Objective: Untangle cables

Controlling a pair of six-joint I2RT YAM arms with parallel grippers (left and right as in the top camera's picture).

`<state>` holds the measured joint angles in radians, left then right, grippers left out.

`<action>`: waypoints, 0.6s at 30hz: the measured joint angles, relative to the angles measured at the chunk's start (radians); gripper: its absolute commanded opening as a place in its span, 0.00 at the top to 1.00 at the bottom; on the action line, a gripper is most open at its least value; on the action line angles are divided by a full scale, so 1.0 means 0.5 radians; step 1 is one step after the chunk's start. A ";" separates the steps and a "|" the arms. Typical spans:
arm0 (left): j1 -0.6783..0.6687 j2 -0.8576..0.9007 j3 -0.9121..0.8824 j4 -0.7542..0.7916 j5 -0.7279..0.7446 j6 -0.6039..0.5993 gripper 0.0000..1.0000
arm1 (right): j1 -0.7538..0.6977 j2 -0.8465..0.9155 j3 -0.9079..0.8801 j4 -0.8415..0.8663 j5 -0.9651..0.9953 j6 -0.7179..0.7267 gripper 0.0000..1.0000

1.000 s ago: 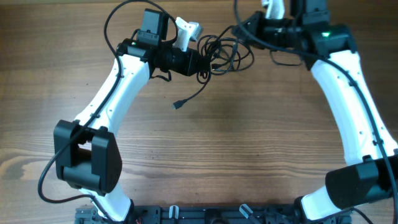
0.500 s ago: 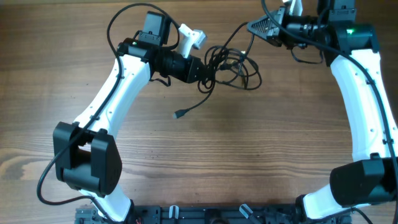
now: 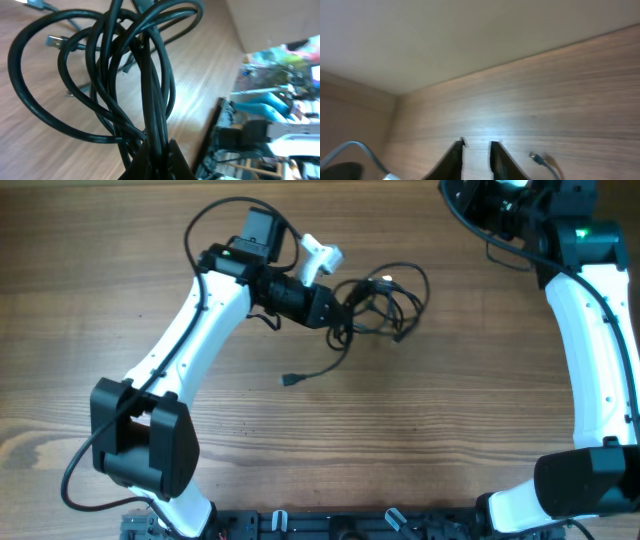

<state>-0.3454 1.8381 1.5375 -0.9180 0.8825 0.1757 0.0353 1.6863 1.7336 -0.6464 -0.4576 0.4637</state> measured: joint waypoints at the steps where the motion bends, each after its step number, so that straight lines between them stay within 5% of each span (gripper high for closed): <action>1: -0.018 -0.007 0.000 0.017 0.035 -0.024 0.96 | 0.003 0.000 0.002 -0.055 0.026 -0.054 0.59; 4: -0.009 -0.073 -0.006 0.222 0.150 -0.185 0.96 | 0.001 0.000 0.002 -0.163 -0.055 -0.227 0.44; 11: 0.112 -0.232 -0.007 0.628 0.236 -0.761 0.96 | -0.019 -0.004 0.002 -0.392 -0.587 -0.629 0.40; 18: 0.121 -0.232 -0.007 0.708 0.353 -0.851 0.96 | -0.082 -0.072 0.005 -0.463 -0.765 -0.753 0.36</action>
<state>-0.2848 1.7222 1.5341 -0.5640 1.0592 -0.2497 -0.0055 1.6505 1.7359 -0.8780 -0.8402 0.0872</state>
